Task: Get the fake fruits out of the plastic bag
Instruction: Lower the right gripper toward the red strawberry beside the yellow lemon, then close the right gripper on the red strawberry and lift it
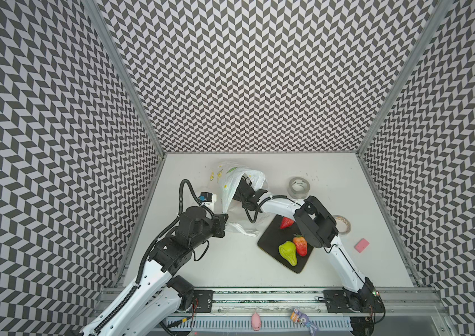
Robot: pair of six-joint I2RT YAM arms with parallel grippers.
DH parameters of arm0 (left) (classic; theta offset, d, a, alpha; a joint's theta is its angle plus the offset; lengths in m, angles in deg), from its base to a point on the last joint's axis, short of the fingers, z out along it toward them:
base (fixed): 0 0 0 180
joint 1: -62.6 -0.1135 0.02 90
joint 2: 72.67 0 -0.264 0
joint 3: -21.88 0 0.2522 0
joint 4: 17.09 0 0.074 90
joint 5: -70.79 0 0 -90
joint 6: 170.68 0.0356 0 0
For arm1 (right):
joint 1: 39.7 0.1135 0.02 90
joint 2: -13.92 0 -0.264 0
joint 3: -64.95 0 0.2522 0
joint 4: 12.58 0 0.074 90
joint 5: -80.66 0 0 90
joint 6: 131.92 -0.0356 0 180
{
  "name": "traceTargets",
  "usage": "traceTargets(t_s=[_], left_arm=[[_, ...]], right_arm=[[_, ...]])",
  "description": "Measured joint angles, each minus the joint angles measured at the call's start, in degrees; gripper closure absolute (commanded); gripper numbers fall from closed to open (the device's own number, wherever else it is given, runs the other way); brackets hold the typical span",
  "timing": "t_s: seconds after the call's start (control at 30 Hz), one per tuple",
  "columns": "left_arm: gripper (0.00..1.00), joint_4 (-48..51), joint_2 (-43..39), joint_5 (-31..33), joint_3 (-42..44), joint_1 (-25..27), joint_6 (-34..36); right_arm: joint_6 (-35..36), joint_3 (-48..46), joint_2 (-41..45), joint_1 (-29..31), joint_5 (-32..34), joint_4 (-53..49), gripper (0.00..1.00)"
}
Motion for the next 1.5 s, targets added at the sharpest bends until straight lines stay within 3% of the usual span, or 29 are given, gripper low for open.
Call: traceTargets(t_s=[0.2,0.47,0.6,0.73,0.93,1.23,1.5], left_arm=[[1.00,0.02,0.00,0.31,0.02,-0.02,-0.07],[1.00,0.04,0.00,1.77,0.02,0.00,-1.07],[1.00,0.02,-0.20,2.43,0.00,0.00,-1.31],[1.00,0.02,-0.46,3.34,0.02,0.00,-1.46],[1.00,-0.11,-0.46,4.44,0.09,0.00,-1.81],[1.00,-0.98,0.37,5.51,0.28,-0.02,-2.21],[1.00,-2.27,0.98,6.91,0.31,-0.02,-2.38]], right_arm=[[1.90,4.85,-2.03,1.79,2.80,-6.08,0.21],[3.21,4.33,-1.73,2.43,5.53,-7.54,0.54],[4.00,3.52,-1.05,2.43,5.35,-7.78,0.63],[4.85,0.83,1.09,2.43,4.00,-7.89,0.67],[8.17,-11.19,11.19,2.91,0.74,-2.78,0.70],[17.29,-26.08,24.09,4.44,-8.17,8.61,0.74],[24.20,-37.33,32.02,5.53,-14.88,9.99,0.73]])
